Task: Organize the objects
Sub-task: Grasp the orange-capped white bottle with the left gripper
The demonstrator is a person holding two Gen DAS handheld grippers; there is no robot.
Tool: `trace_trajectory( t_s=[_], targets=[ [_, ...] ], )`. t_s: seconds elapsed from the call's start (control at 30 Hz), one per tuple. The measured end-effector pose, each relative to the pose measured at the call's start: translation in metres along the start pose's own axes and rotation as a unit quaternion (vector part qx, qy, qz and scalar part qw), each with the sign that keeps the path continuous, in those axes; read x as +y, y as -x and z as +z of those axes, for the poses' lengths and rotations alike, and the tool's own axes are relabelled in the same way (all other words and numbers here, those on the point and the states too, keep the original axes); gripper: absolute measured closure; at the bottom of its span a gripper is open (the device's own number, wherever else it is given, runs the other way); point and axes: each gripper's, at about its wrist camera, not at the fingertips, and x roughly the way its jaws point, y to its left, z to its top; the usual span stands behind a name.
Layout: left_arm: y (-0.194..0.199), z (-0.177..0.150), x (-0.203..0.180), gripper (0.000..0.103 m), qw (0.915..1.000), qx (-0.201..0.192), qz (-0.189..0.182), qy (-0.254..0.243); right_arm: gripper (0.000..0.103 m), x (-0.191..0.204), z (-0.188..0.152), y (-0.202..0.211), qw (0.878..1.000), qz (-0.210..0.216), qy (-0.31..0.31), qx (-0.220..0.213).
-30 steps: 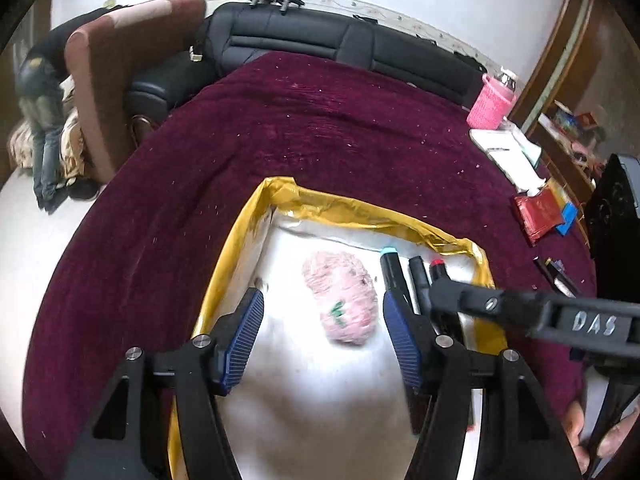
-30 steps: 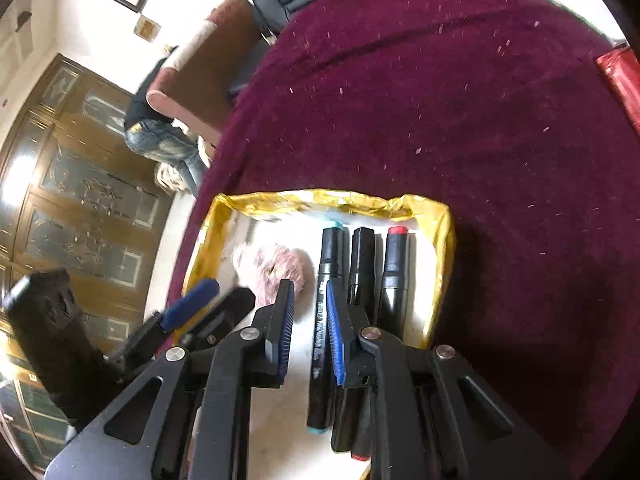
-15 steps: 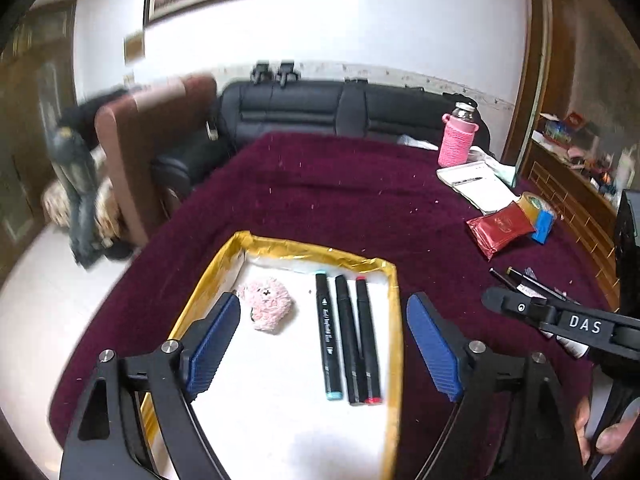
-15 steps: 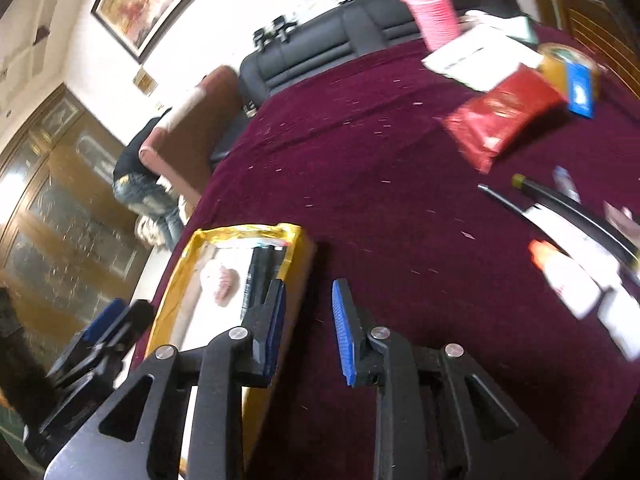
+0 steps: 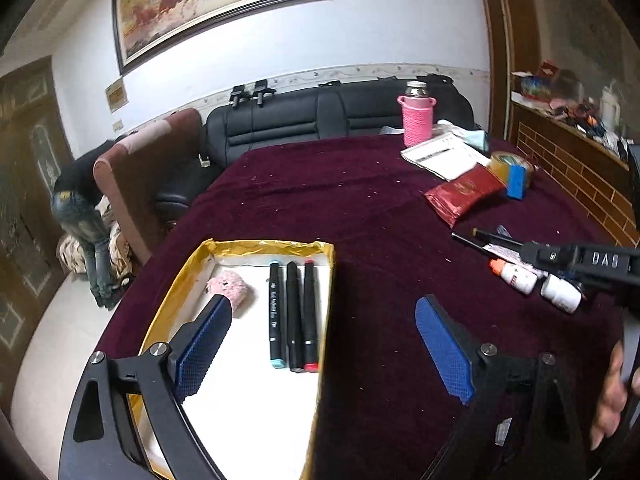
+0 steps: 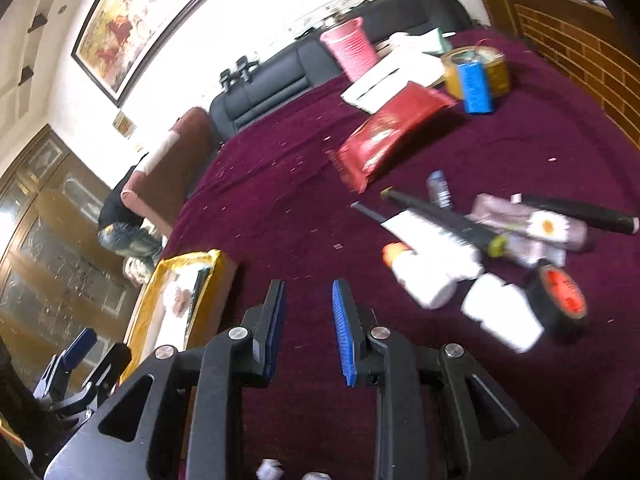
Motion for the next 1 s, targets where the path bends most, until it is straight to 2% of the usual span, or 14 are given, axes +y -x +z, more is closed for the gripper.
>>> trace_trajectory(
  t_s=[0.27,0.87,1.0],
  targets=[
    [0.0,-0.001,-0.014,0.012,0.9998,0.013,-0.011,-0.011,0.082,-0.03,0.004,0.002,1.0,-0.007,-0.017,0.0],
    [-0.022,-0.006,-0.024,0.013,0.9986,0.044,-0.02,-0.023,0.082,-0.055,0.007,-0.021,0.998,-0.012,-0.051,0.02],
    [-0.029,-0.006,-0.023,0.013,0.9982,0.051,-0.022,-0.023,0.082,-0.057,0.017,-0.027,0.998,-0.011,-0.054,0.02]
  ],
)
